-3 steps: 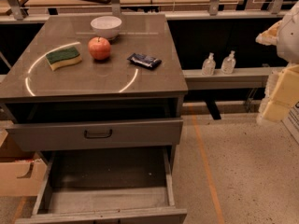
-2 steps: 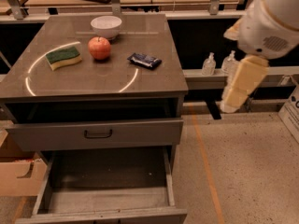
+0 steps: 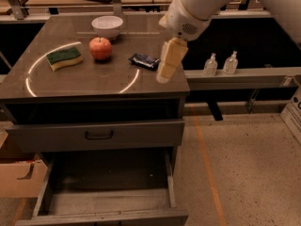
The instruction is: Place sponge into middle drawer
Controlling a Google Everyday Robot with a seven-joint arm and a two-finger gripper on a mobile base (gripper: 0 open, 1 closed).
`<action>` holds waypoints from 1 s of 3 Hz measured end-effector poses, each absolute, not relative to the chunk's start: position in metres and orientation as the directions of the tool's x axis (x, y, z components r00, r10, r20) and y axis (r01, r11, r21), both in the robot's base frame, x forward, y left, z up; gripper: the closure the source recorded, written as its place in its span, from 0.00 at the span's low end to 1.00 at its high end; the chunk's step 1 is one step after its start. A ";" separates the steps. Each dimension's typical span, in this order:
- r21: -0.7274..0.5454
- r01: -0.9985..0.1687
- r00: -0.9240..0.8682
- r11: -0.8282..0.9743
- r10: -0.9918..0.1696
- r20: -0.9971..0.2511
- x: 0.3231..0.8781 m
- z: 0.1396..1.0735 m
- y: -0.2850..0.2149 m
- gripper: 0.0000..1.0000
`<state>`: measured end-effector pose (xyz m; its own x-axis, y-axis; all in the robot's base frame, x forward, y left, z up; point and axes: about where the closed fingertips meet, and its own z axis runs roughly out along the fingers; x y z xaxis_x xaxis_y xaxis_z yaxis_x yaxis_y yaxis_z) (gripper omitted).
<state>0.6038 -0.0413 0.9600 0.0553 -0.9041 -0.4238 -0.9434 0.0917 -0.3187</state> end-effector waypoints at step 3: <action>-0.337 -0.939 0.132 0.072 -0.828 -0.546 0.679 0.957 0.003 0.00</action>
Offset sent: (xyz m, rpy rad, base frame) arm 0.0666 0.0272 0.0000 0.1242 -0.0713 0.0020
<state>0.6792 0.0027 0.9565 0.1318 -0.8277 -0.5455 -0.9389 0.0723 -0.3365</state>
